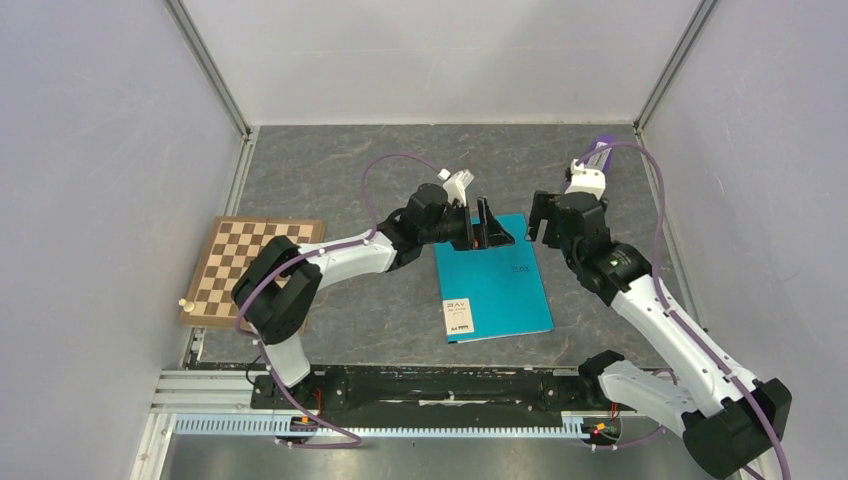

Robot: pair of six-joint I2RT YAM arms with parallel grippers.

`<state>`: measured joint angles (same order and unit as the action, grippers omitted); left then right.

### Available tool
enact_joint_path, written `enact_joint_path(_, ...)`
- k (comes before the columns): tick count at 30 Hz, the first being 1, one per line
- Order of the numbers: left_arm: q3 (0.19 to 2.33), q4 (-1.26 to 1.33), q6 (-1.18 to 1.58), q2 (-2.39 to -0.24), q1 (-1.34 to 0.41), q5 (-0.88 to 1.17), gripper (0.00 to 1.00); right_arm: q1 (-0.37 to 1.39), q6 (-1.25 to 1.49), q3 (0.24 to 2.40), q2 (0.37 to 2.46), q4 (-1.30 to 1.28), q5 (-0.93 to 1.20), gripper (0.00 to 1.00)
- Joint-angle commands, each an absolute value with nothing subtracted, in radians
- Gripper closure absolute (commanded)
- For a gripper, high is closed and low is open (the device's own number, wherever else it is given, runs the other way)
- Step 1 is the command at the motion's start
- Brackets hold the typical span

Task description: Put the files into the folder

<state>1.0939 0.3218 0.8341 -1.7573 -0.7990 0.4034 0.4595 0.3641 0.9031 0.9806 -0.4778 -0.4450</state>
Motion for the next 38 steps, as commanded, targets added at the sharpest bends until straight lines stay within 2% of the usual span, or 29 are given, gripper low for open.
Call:
enact_joint_path(1,1.109,0.282,0.827,-1.744,-0.801,0.391,0.05,0.454,0.351,0.834,0.996,-0.44,-0.411,0.12)
enact_joint_path(11,1.029,-0.064,0.662,-1.546,-0.74,0.229,0.05,0.455,0.363,0.718,1.021,-0.323,-0.267,0.08)
enact_joint_path(17,1.003,-0.249,0.583,-1.398,-0.718,0.047,0.05,0.454,0.354,0.671,1.026,-0.236,-0.248,0.02)
enact_joint_path(21,1.008,-0.363,0.571,-1.336,-0.709,-0.067,0.05,0.454,0.358,0.66,1.053,-0.176,-0.21,0.02)
enact_joint_path(27,0.996,-0.445,0.556,-1.266,-0.701,-0.18,0.05,0.454,0.371,0.664,1.101,-0.132,-0.187,0.02)
enact_joint_path(38,0.991,-0.444,0.539,-1.228,-0.699,-0.201,0.05,0.454,0.369,0.681,1.132,-0.122,-0.218,0.02)
